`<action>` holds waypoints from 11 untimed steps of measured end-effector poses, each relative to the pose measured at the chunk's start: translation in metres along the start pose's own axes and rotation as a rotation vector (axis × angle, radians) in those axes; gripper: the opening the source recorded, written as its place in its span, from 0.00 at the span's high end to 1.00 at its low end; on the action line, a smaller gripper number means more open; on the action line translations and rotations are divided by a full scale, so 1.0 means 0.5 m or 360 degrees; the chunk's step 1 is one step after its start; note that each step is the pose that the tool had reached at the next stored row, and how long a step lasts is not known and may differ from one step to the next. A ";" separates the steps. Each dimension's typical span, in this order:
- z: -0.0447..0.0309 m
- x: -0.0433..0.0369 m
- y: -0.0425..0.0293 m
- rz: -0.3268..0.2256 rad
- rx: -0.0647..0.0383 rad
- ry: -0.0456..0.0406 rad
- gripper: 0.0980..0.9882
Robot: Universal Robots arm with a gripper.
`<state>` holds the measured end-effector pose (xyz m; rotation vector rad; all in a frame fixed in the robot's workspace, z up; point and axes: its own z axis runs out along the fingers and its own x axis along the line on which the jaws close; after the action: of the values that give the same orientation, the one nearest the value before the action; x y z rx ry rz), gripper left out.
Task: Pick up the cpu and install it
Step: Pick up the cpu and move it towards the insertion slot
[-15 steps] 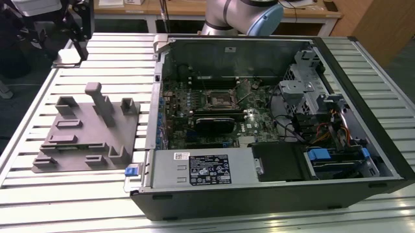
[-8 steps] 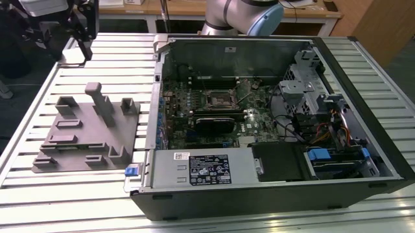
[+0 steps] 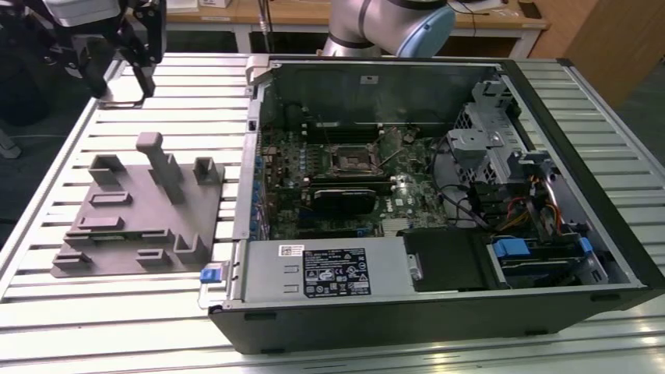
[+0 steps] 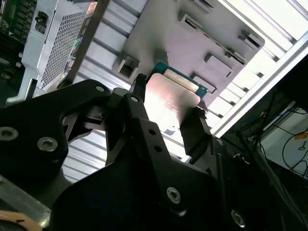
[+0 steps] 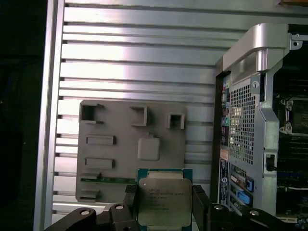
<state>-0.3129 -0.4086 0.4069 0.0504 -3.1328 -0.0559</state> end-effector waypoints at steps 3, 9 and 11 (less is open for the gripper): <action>0.000 -0.006 0.000 0.0000 0.0000 0.0000 0.50; 0.000 -0.016 -0.001 0.0000 0.0000 0.0000 0.50; 0.000 -0.020 -0.001 0.0000 0.0000 0.0001 0.50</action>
<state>-0.3029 -0.4086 0.4069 0.0504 -3.1324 -0.0559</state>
